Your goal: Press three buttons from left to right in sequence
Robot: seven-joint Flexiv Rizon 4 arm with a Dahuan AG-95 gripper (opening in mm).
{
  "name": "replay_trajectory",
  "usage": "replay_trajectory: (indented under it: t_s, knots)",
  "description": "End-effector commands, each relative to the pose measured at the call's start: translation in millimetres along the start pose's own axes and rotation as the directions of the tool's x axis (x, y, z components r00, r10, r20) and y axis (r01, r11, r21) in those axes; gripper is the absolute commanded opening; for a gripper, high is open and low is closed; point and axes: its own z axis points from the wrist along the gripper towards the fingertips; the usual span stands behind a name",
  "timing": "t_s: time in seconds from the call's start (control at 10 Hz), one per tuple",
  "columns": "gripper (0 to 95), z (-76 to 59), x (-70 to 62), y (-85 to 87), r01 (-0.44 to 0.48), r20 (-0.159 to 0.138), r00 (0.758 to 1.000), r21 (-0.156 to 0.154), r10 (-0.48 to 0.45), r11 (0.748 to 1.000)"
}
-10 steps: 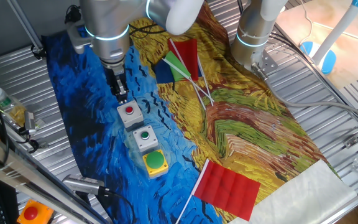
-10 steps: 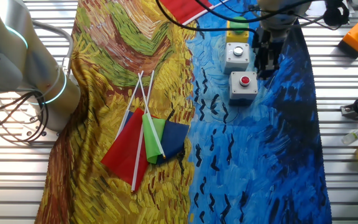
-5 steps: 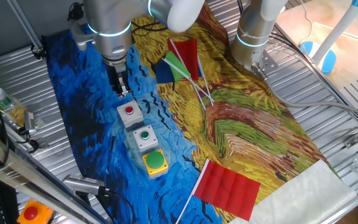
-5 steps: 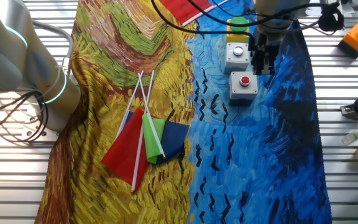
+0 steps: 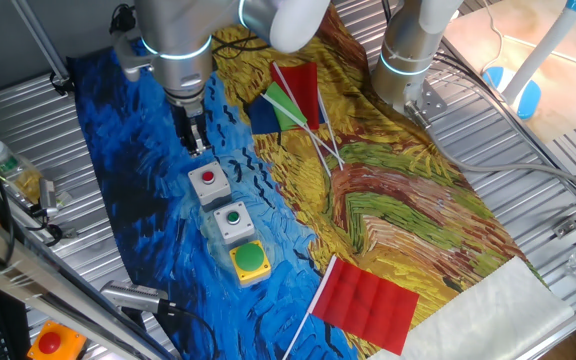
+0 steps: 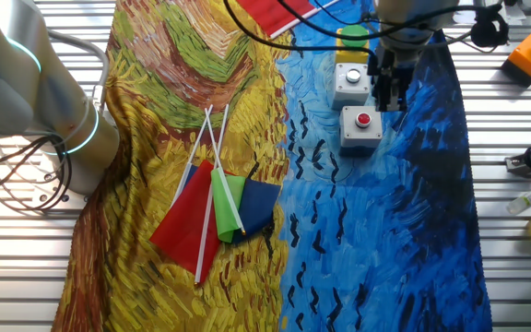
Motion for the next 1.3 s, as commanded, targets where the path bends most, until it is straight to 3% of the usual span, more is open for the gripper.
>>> replay_trajectory:
  t_s: [0.1, 0.2, 0.4, 0.5, 0.7, 0.8, 1.0, 1.3]
  knots:
    - [0.0, 0.7, -2.4, 0.6, -0.011, -0.025, 1.0, 0.022, 0.011, 1.0]
    - [0.0, 0.7, -2.4, 0.6, -0.008, -0.03, 1.0, 0.07, 0.01, 0.997]
    - [0.0, 0.7, -2.4, 0.6, -0.016, -0.03, 0.999, 0.08, 0.018, 0.997]
    - [0.0, 0.7, -2.4, 0.6, -0.012, -0.026, 1.0, 0.07, 0.014, 0.998]
    - [0.0, 0.7, -2.4, 0.6, -0.032, -0.021, 0.999, -0.03, 0.031, 0.999]
    - [0.0, 0.7, -2.4, 0.6, -0.033, -0.017, 0.999, -0.048, 0.032, 0.998]
    - [0.0, 0.7, -2.4, 0.6, -0.029, -0.012, 1.0, -0.065, 0.028, 0.997]
    - [0.0, 0.7, -2.4, 0.6, -0.007, -0.01, 1.0, -0.043, 0.007, 0.999]
